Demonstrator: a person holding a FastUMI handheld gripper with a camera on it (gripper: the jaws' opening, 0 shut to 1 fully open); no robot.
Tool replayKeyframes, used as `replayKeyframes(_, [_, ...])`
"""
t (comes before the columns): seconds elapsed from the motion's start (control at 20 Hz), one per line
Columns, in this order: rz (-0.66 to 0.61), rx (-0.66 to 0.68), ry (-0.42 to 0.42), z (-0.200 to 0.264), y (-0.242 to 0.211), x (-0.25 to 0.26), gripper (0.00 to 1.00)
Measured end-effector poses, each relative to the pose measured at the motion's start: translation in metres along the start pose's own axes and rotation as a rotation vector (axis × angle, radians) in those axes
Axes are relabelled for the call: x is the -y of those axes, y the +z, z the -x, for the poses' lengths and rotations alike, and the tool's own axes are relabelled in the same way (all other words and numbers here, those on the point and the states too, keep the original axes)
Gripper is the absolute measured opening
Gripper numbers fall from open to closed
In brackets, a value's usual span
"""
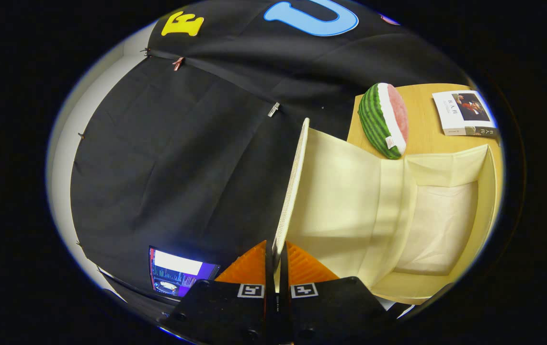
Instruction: Open the storage box then place both shoes into the box .Put the left shoe in first, then the right shoe, with the right side of both shoes facing outward in a uniform manner.
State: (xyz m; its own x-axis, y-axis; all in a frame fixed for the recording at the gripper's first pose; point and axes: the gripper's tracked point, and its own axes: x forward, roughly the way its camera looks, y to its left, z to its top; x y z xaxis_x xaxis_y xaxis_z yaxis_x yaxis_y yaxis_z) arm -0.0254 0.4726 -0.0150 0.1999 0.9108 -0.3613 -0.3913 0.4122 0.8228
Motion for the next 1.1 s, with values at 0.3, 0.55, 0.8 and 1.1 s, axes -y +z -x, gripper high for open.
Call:
replayKeyframes(0.3, [0.023,0.021,-0.028,-0.004,0.001,-0.002,0.05])
replayKeyframes(0.55, [0.119,0.113,-0.142,0.013,0.020,0.017,0.80])
replayKeyframes(0.8, [0.322,0.258,-0.249,0.079,0.055,0.019,0.98])
replayKeyframes(1.1, [0.409,0.446,-0.402,0.185,0.091,0.048,0.98])
